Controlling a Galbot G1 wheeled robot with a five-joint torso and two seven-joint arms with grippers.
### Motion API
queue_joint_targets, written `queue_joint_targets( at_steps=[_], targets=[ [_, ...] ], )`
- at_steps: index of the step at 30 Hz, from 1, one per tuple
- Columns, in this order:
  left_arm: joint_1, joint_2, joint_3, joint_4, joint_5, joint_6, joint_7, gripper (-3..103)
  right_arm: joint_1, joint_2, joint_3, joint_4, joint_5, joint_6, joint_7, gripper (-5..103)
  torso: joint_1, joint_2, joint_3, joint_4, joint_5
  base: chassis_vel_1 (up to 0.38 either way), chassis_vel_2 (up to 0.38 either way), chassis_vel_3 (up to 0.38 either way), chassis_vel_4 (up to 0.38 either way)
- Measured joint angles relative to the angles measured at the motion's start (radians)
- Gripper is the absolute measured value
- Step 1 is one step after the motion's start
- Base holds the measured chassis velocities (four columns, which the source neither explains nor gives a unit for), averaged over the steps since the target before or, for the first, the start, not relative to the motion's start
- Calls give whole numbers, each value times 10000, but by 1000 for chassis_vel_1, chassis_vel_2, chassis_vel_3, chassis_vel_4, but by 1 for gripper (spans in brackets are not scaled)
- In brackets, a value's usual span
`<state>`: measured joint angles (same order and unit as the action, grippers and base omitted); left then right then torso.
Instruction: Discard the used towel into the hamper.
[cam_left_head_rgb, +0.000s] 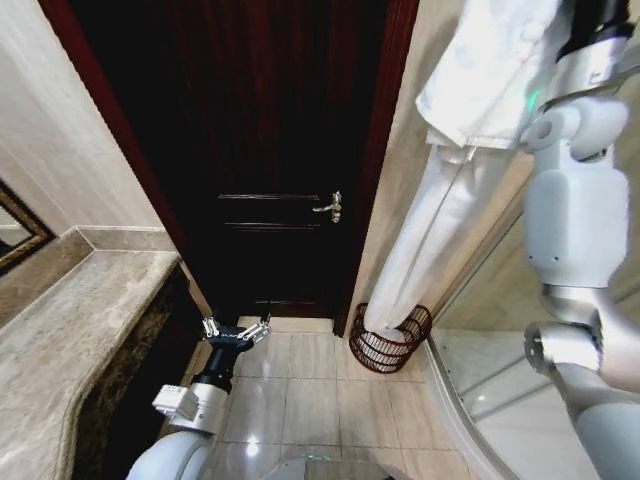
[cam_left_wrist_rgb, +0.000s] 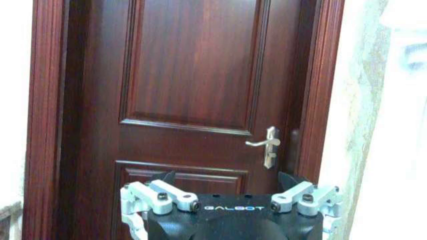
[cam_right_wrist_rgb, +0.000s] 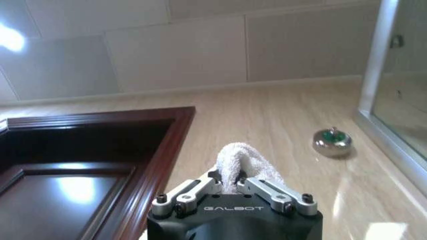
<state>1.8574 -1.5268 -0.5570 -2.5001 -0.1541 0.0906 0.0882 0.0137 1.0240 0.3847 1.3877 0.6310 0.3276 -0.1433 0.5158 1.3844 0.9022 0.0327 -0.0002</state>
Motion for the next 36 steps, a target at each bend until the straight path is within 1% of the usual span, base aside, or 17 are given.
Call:
queue_joint_targets(
  at_steps=[6,11,16,19,20,21,24,36],
  targets=[
    [0,2,-1,0,0,0,0,100,-911,70,361,75,11,91,-79,7,1,-1,1,0,7,0,0,0,0],
    [0,0,0,1,0,0,0,100,-1609,179,647,259,-24,151,-118,7,0,-1,0,0,0,0,0,0,0],
    [0,1,0,0,0,0,0,100,-2115,279,864,328,-43,243,-155,7,0,-2,0,0,2,0,0,0,0],
    [0,0,0,0,0,0,0,100,-2910,408,1147,387,-78,394,-220,7,0,-1,-1,0,2,0,0,0,0],
    [0,0,-1,0,0,0,0,100,-3267,471,1261,403,-126,442,-258,7,0,-2,0,0,7,0,0,0,0],
    [0,0,-1,0,0,0,0,100,-3267,471,1261,403,-126,442,-258,7,0,-2,0,0,7,0,0,0,0],
    [0,2,-1,1,0,0,0,100,-4096,595,1510,478,-206,586,-356,7,0,-2,0,-1,4,0,0,0,0],
    [0,0,0,0,0,0,0,100,-5207,775,1798,445,-273,896,-535,7,-1,-2,-1,0,1,0,0,0,0]
  ],
)
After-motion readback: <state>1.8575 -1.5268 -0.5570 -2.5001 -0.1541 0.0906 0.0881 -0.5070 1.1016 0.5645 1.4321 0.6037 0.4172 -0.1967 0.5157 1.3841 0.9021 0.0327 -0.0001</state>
